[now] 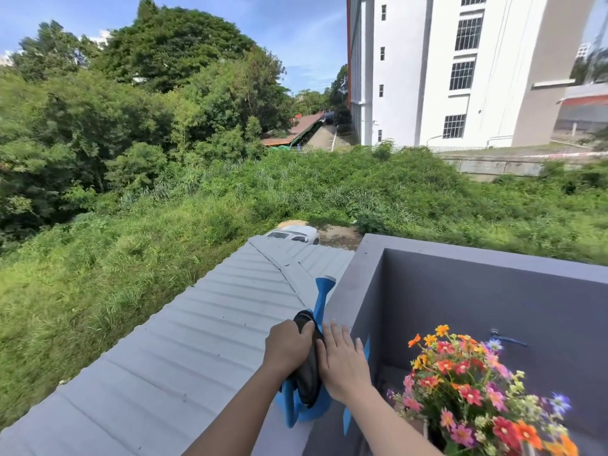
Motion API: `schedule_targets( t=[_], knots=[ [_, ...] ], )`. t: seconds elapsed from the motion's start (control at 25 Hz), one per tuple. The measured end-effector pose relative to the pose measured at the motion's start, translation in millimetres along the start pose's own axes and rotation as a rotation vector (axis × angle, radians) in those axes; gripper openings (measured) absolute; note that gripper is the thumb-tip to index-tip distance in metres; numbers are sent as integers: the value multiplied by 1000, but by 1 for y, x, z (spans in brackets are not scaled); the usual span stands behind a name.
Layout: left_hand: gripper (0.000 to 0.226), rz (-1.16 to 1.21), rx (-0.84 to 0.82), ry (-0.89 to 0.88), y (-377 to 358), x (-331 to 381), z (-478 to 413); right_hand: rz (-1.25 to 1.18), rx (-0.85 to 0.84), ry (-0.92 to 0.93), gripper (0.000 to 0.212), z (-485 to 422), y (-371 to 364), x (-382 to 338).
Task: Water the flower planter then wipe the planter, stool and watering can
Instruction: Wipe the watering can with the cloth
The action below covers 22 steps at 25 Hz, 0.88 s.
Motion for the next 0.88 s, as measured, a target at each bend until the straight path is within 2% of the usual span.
schedule_targets(
  t=[0.08, 0.12, 0.2, 0.28, 0.4, 0.6, 0.76, 0.88],
  knots=[
    [41, 33, 23, -44, 7, 27, 8, -33, 42, 5, 124, 9, 27, 9],
    [42, 46, 34, -73, 12, 43, 13, -55, 65, 9, 111, 13, 42, 14],
    [45, 57, 65, -138, 19, 80, 23, -85, 119, 22, 70, 23, 78, 28],
    [46, 81, 93, -204, 24, 119, 35, -91, 195, 21, 53, 33, 117, 46],
    [47, 146, 119, -293, 17, 188, 63, -77, 299, -1, 51, 59, 177, 91],
    [47, 294, 117, -333, -36, 286, 107, 42, 345, -50, 52, 100, 248, 190],
    [50, 334, 19, -335, -99, 343, 153, 66, 345, -155, 52, 146, 268, 274],
    [51, 318, -32, -335, -151, 362, 176, 84, 310, -260, 53, 173, 255, 328]
  ],
)
Point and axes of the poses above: each hand's wrist, its own z-axis away from the middle knuckle, its own y-axis out of the back of the hand, x = y × z, the point moved 5 cm from there along -z, towards the middle knuckle, and after that the axes turned 6 degrees about -y, right-handed, at the moved point
